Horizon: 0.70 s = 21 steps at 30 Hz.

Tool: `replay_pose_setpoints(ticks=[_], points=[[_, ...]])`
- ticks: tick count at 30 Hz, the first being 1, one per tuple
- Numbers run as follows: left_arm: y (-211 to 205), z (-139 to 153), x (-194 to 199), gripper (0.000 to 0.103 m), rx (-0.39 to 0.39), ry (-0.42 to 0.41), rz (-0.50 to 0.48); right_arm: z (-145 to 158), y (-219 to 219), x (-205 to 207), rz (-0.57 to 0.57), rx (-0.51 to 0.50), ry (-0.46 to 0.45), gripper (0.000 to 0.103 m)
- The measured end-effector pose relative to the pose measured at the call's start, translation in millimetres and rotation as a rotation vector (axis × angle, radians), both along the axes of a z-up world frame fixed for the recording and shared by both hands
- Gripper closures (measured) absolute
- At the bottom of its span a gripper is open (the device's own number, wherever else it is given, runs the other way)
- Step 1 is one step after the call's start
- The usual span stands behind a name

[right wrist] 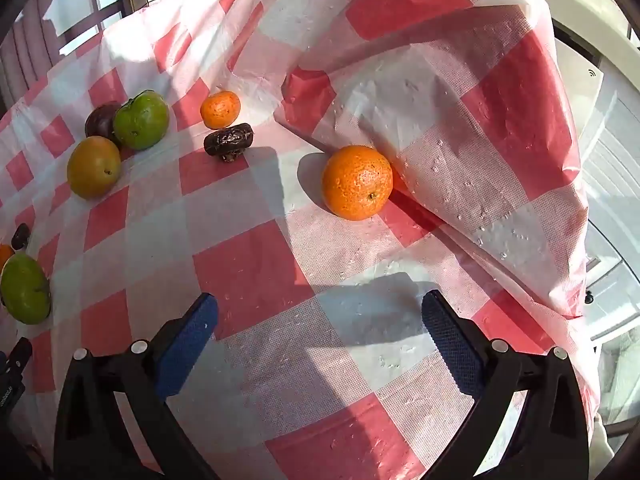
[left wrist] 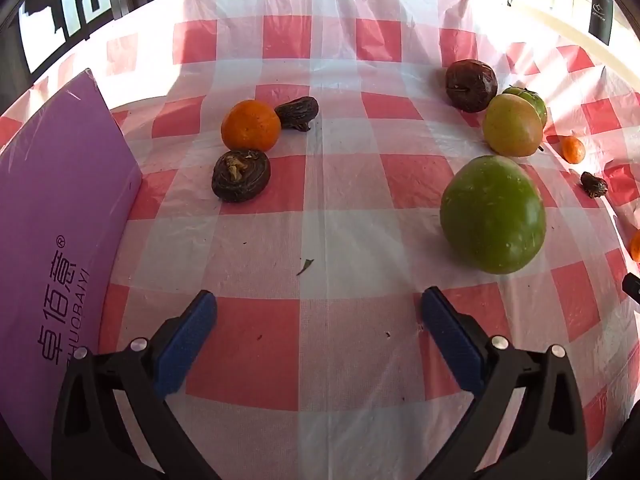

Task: Organize fruits
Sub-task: 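Grasp the large green fruit with the left gripper while the right gripper grasps the orange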

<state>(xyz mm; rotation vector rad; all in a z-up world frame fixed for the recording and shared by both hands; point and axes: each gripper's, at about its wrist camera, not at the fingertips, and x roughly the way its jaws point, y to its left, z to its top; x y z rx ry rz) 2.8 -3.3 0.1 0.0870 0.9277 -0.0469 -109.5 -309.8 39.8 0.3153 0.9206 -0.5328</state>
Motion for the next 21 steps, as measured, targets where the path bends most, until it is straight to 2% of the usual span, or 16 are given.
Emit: replay_pose_setpoints(ticks=[6,9,12,16,17,18,21], points=[[-41,0,14,0.002,0.023,-0.010,-0.116,0,-39,27,-0.076,-0.003,-0.015,0.019],[-54,-1,22,0.002,0.056,-0.010,-0.164,-1,-46,37,-0.054,0.000,-0.019,0.020],[-59,-2,34,0.004,0.054,-0.006,-0.200,-2,-45,45,-0.023,-0.011,-0.018,0.025],[-69,-1,53,0.006,0.041,-0.006,-0.204,-4,-37,51,0.004,-0.027,-0.006,0.026],[-74,-2,58,0.006,0.067,-0.011,-0.190,-5,-35,53,0.011,-0.027,-0.006,0.026],[-78,0,64,0.006,0.058,-0.019,-0.193,-6,-34,55,0.017,-0.027,-0.005,0.026],[-94,7,80,0.007,0.011,-0.025,-0.277,-8,-33,58,0.029,-0.022,-0.007,0.024]])
